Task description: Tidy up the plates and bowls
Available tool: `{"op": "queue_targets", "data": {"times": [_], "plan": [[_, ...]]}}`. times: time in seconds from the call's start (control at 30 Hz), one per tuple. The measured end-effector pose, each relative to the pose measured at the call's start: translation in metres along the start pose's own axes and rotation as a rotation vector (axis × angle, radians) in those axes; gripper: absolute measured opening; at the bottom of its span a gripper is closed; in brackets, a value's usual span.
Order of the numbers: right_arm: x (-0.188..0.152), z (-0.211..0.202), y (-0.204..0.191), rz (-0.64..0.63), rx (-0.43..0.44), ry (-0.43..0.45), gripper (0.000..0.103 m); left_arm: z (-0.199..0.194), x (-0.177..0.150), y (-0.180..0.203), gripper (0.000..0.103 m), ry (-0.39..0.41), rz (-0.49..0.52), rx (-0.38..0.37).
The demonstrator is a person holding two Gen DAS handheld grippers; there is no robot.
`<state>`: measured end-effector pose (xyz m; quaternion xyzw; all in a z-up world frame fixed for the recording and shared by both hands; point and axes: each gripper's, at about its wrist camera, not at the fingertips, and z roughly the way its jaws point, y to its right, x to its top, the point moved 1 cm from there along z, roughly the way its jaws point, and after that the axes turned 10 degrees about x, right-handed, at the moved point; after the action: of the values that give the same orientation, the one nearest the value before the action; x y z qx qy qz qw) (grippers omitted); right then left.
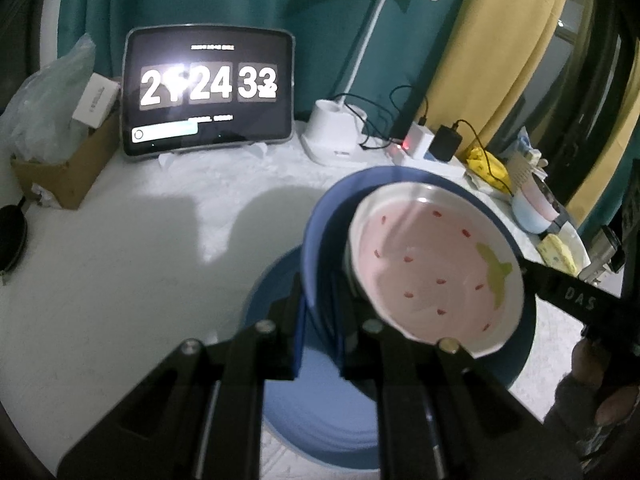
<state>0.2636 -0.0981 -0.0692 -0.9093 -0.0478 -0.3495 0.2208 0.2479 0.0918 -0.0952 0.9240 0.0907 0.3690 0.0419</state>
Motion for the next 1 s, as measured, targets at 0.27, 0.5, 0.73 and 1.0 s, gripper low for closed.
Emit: {"op": "queue_targets", "data": {"times": [0.27, 0.5, 0.73, 1.0], "plan": [[-0.006, 0.007, 0.013, 0.03, -0.02, -0.033, 0.009, -0.006, 0.002, 0.01, 0.01, 0.022, 0.022, 0.003], [-0.009, 0.008, 0.019, 0.019, -0.048, -0.045, 0.011, -0.006, 0.004, 0.018, 0.011, 0.03, 0.029, 0.01], [-0.009, 0.007, 0.02, -0.017, -0.078, -0.048, 0.011, -0.008, 0.004, 0.026, 0.014, 0.051, 0.067, 0.082], [-0.01, 0.004, 0.016, -0.051, -0.097, -0.048, 0.016, -0.012, -0.001, 0.027, 0.021, 0.067, 0.071, 0.143]]}}
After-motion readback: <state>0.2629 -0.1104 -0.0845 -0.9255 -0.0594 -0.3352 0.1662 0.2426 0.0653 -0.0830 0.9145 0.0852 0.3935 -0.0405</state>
